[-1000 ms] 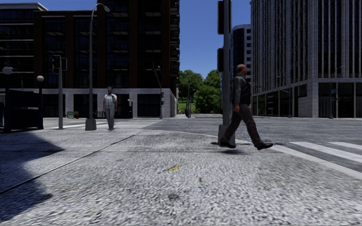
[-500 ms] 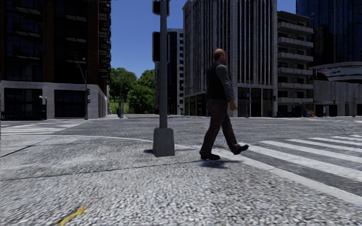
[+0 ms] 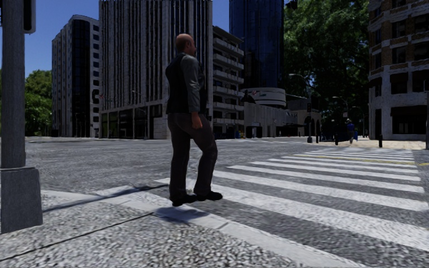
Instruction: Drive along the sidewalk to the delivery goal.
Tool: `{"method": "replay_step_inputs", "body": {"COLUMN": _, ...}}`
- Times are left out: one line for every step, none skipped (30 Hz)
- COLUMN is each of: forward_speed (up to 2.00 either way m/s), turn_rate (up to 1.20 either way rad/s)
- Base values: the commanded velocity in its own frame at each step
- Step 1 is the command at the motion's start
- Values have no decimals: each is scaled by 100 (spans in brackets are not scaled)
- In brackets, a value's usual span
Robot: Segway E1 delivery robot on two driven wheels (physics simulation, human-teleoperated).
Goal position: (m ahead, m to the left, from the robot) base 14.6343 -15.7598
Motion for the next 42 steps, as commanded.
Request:
{"method": "replay_step_inputs", "body": {"forward_speed": 200, "turn_rate": -105}}
{"method": "replay_step_inputs", "body": {"forward_speed": 200, "turn_rate": -105}}
{"method": "replay_step_inputs", "body": {"forward_speed": 200, "turn_rate": -105}}
{"method": "replay_step_inputs", "body": {"forward_speed": 200, "turn_rate": -105}}
{"method": "replay_step_inputs", "body": {"forward_speed": 200, "turn_rate": -105}}
{"method": "replay_step_inputs", "body": {"forward_speed": 200, "turn_rate": -105}}
{"method": "replay_step_inputs", "body": {"forward_speed": 200, "turn_rate": -105}}
{"method": "replay_step_inputs", "body": {"forward_speed": 200, "turn_rate": -105}}
{"method": "replay_step_inputs", "body": {"forward_speed": 200, "turn_rate": -105}}
{"method": "replay_step_inputs", "body": {"forward_speed": 200, "turn_rate": -105}}
{"method": "replay_step_inputs", "body": {"forward_speed": 200, "turn_rate": -105}}
{"method": "replay_step_inputs", "body": {"forward_speed": 200, "turn_rate": -105}}
{"method": "replay_step_inputs", "body": {"forward_speed": 200, "turn_rate": -105}}
{"method": "replay_step_inputs", "body": {"forward_speed": 200, "turn_rate": -105}}
{"method": "replay_step_inputs", "body": {"forward_speed": 200, "turn_rate": -105}}
{"method": "replay_step_inputs", "body": {"forward_speed": 200, "turn_rate": -105}}
{"method": "replay_step_inputs", "body": {"forward_speed": 200, "turn_rate": -105}}
{"method": "replay_step_inputs", "body": {"forward_speed": 200, "turn_rate": -100}}
{"method": "replay_step_inputs", "body": {"forward_speed": 200, "turn_rate": -19}}
{"method": "replay_step_inputs", "body": {"forward_speed": 200, "turn_rate": -19}}
{"method": "replay_step_inputs", "body": {"forward_speed": 200, "turn_rate": -4}}
{"method": "replay_step_inputs", "body": {"forward_speed": 200, "turn_rate": 0}}
{"method": "replay_step_inputs", "body": {"forward_speed": 200, "turn_rate": 0}}
{"method": "replay_step_inputs", "body": {"forward_speed": 200, "turn_rate": 0}}
{"method": "replay_step_inputs", "body": {"forward_speed": 200, "turn_rate": 0}}
{"method": "replay_step_inputs", "body": {"forward_speed": 200, "turn_rate": 0}}
{"method": "replay_step_inputs", "body": {"forward_speed": 200, "turn_rate": 0}}
{"method": "replay_step_inputs", "body": {"forward_speed": 200, "turn_rate": 0}}
{"method": "replay_step_inputs", "body": {"forward_speed": 200, "turn_rate": 0}}
{"method": "replay_step_inputs", "body": {"forward_speed": 200, "turn_rate": 0}}
{"method": "replay_step_inputs", "body": {"forward_speed": 200, "turn_rate": 0}}
{"method": "replay_step_inputs", "body": {"forward_speed": 200, "turn_rate": 0}}
{"method": "replay_step_inputs", "body": {"forward_speed": 200, "turn_rate": 0}}
{"method": "replay_step_inputs", "body": {"forward_speed": 200, "turn_rate": 0}}
{"method": "replay_step_inputs", "body": {"forward_speed": 200, "turn_rate": 0}}
{"method": "replay_step_inputs", "body": {"forward_speed": 200, "turn_rate": 0}}
{"method": "replay_step_inputs", "body": {"forward_speed": 200, "turn_rate": 0}}
{"method": "replay_step_inputs", "body": {"forward_speed": 200, "turn_rate": 0}}
{"method": "replay_step_inputs", "body": {"forward_speed": 200, "turn_rate": 0}}
{"method": "replay_step_inputs", "body": {"forward_speed": 200, "turn_rate": 0}}
{"method": "replay_step_inputs", "body": {"forward_speed": 200, "turn_rate": 0}}
{"method": "replay_step_inputs", "body": {"forward_speed": 200, "turn_rate": 0}}
